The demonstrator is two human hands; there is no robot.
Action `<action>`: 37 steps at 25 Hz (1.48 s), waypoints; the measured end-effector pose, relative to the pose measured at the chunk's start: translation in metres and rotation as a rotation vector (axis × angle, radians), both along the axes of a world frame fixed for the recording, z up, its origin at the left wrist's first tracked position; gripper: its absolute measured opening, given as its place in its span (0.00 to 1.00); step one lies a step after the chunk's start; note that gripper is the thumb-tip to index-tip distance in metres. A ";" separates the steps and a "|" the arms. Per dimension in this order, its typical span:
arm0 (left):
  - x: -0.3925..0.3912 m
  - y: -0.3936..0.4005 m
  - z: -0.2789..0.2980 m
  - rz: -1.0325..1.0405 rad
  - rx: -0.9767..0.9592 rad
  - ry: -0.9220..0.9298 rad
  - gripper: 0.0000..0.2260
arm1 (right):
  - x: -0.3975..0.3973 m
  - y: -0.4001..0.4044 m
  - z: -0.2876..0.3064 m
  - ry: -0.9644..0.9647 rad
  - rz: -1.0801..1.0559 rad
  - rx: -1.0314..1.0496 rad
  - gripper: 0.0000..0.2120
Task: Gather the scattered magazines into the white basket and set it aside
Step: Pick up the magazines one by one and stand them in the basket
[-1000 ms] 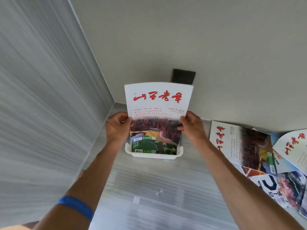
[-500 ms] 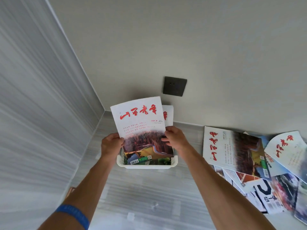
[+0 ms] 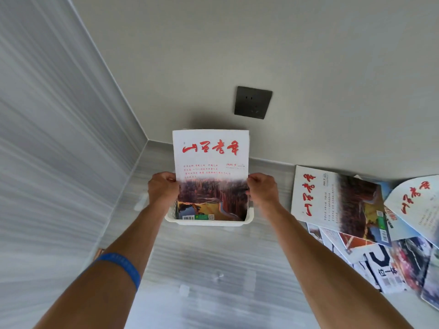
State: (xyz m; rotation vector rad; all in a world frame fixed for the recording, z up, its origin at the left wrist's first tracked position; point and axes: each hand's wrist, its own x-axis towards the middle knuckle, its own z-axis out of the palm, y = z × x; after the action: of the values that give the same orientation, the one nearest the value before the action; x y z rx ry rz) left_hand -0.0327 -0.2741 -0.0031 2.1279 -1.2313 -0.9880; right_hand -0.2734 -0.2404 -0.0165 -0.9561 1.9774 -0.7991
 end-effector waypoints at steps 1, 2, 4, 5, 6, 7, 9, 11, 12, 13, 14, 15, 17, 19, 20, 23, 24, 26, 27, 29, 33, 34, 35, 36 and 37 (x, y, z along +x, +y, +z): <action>0.000 0.002 0.002 -0.021 0.023 -0.089 0.11 | -0.003 0.002 0.005 0.025 0.022 -0.001 0.11; 0.000 0.006 0.003 -0.018 -0.010 -0.181 0.12 | -0.007 0.006 0.011 0.061 0.076 -0.023 0.12; -0.012 0.023 0.002 -0.043 -0.237 -0.237 0.11 | -0.028 0.033 0.017 0.240 0.246 -0.098 0.11; -0.026 0.036 0.000 -0.118 -0.344 -0.193 0.10 | -0.045 0.053 0.013 0.419 0.332 -0.133 0.10; -0.045 0.049 -0.003 -0.216 -0.402 -0.128 0.08 | -0.064 0.074 0.006 0.604 0.410 -0.138 0.09; -0.067 0.059 -0.007 -0.307 -0.407 -0.069 0.08 | -0.085 0.092 -0.003 0.742 0.456 -0.104 0.08; -0.110 0.076 -0.017 -0.395 -0.356 0.005 0.08 | -0.123 0.116 -0.021 0.838 0.452 0.074 0.12; -0.151 0.092 -0.023 -0.405 -0.346 0.075 0.08 | -0.158 0.131 -0.037 0.855 0.391 0.318 0.25; -0.169 0.103 -0.027 -0.426 -0.346 0.125 0.09 | -0.176 0.138 -0.044 0.860 0.357 0.428 0.32; -0.184 0.116 -0.032 -0.460 -0.335 0.163 0.11 | -0.191 0.144 -0.052 0.859 0.307 0.499 0.37; -0.195 0.128 -0.037 -0.490 -0.312 0.182 0.12 | -0.202 0.151 -0.058 0.873 0.267 0.527 0.38; -0.204 0.141 -0.042 -0.503 -0.277 0.185 0.13 | -0.208 0.155 -0.062 0.916 0.281 0.517 0.36; -0.214 0.162 -0.049 -0.503 -0.210 0.171 0.13 | -0.208 0.157 -0.065 1.085 0.435 0.372 0.22; -0.221 0.173 -0.052 -0.504 -0.171 0.144 0.13 | -0.206 0.156 -0.063 1.183 0.511 0.156 0.10; -0.225 0.176 -0.052 -0.485 -0.149 0.139 0.12 | -0.205 0.156 -0.059 1.166 0.522 0.103 0.09; -0.232 0.185 -0.045 -0.399 -0.080 0.164 0.10 | -0.195 0.172 -0.049 1.121 0.591 0.136 0.15; -0.232 0.191 -0.044 -0.387 -0.062 0.162 0.09 | -0.187 0.184 -0.050 1.122 0.657 0.146 0.19; -0.230 0.200 -0.047 -0.404 -0.005 0.113 0.10 | -0.169 0.211 -0.053 1.133 0.771 0.196 0.26; -0.227 0.203 -0.052 -0.413 0.062 0.077 0.10 | -0.164 0.222 -0.056 1.115 0.781 0.229 0.28; -0.222 0.210 -0.066 -0.445 0.261 0.021 0.10 | -0.161 0.231 -0.064 1.050 0.729 0.272 0.32; -0.225 0.233 -0.077 -0.403 0.448 0.205 0.06 | -0.159 0.233 -0.065 1.012 0.688 0.344 0.36; -0.232 0.239 -0.076 -0.327 0.467 0.302 0.05 | -0.154 0.240 -0.060 0.994 0.729 0.324 0.35; -0.240 0.240 -0.074 -0.240 0.486 0.373 0.04 | -0.149 0.250 -0.058 1.004 0.886 0.288 0.32; -0.247 0.236 -0.073 -0.149 0.514 0.415 0.04 | -0.145 0.263 -0.057 0.991 1.068 0.257 0.28; -0.253 0.232 -0.073 -0.069 0.558 0.434 0.03 | -0.147 0.274 -0.056 0.989 1.169 0.150 0.23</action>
State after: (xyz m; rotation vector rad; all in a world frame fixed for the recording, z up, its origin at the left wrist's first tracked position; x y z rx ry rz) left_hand -0.2860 -0.0417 -0.0757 2.0842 -0.8827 -1.8810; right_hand -0.4202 0.0333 -0.0725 -2.3192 1.6229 0.5888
